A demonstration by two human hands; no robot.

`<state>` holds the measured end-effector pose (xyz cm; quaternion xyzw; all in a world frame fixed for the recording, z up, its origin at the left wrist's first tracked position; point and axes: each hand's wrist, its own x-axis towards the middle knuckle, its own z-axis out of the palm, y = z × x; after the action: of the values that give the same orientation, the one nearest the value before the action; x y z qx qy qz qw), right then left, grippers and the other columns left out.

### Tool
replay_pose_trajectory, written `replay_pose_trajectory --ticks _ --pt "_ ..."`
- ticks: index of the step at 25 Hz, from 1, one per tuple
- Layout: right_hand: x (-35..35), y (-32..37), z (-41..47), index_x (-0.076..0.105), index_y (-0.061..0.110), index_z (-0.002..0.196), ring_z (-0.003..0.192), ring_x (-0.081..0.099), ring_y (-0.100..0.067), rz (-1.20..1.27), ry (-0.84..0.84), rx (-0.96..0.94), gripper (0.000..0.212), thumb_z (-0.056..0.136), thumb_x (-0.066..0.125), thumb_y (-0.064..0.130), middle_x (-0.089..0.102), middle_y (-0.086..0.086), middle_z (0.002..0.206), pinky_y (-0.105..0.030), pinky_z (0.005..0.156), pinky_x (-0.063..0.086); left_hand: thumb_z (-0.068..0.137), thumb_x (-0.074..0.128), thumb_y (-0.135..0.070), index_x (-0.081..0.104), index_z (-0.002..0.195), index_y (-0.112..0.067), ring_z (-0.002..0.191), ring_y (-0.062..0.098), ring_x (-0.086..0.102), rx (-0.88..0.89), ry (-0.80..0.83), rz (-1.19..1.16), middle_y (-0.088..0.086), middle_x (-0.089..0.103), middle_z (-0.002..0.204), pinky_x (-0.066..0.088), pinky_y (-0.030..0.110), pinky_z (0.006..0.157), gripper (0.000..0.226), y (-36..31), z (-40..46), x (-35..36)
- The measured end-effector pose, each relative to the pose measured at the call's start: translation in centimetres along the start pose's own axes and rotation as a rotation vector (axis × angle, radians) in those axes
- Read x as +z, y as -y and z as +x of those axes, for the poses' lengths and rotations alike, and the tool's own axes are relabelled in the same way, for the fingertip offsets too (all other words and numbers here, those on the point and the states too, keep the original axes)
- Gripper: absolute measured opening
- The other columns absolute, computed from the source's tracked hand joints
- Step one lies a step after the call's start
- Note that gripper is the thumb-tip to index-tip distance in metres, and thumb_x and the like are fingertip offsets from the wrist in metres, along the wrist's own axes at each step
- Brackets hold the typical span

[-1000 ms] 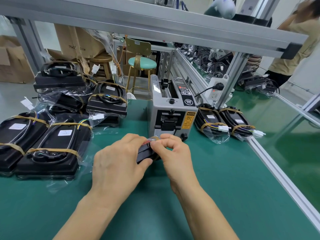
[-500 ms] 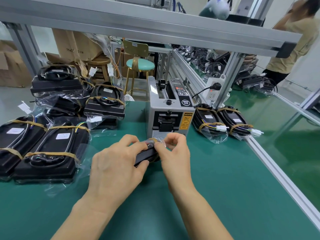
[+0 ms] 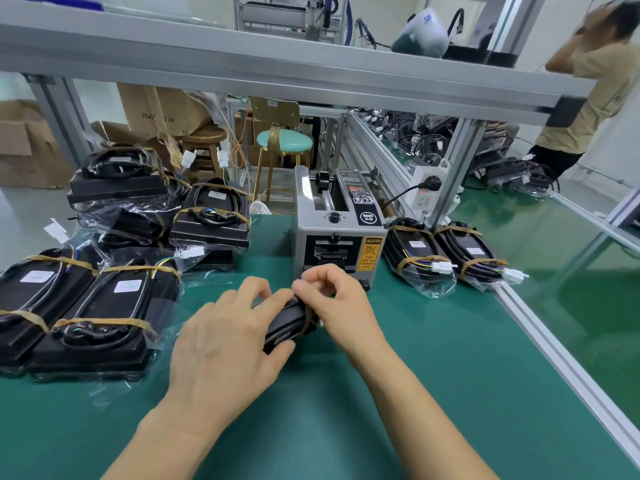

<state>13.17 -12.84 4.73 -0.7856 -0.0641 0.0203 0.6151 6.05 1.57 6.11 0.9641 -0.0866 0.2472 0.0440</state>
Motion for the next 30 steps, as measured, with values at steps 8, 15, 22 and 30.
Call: replay_pose_trajectory --ticks 8,15,22,30 --pt "-3.0 -1.5 0.2 0.061 0.037 0.107 0.105 0.054 0.007 -0.128 0.133 -0.133 0.035 0.075 0.074 0.042 0.060 0.019 0.112 -0.016 0.092 0.039 0.038 0.094 -0.019 0.068 0.110 -0.034 0.068 0.020 0.066 0.013 0.004 -0.077 -0.011 0.067 0.094 0.050 0.034 0.048 0.078 0.9 0.0 -0.2" --pt "-3.3 -4.2 -3.7 0.033 0.039 0.133 0.127 0.044 0.008 0.214 0.218 -0.008 0.097 0.050 0.083 0.041 0.045 0.014 0.142 -0.022 0.108 0.036 0.046 0.085 -0.002 0.060 0.120 -0.046 0.098 -0.003 0.065 -0.410 -0.121 -1.263 -0.019 0.068 0.111 0.047 0.006 0.078 0.090 5.6 -0.6 -0.4" --pt "-1.9 -2.2 -6.4 0.049 0.027 0.136 0.127 0.053 -0.023 0.332 0.342 -0.272 0.072 0.073 0.082 0.015 0.058 -0.005 0.135 -0.033 0.104 0.043 0.045 0.065 0.018 0.073 0.106 -0.024 0.100 0.014 0.067 -0.356 -0.184 -1.747 0.005 0.072 0.109 0.054 0.023 0.083 0.075 2.8 -2.4 2.3" --pt "-1.6 -0.7 -7.2 0.053 0.039 0.132 0.121 0.059 -0.021 0.357 0.185 -0.388 0.071 0.070 0.082 0.020 0.063 0.000 0.130 -0.029 0.101 0.046 0.038 0.092 -0.009 0.062 0.123 -0.018 0.105 0.021 0.064 -0.305 -0.061 -1.782 0.012 0.067 0.116 0.052 0.029 0.089 0.090 4.0 -2.7 1.8"
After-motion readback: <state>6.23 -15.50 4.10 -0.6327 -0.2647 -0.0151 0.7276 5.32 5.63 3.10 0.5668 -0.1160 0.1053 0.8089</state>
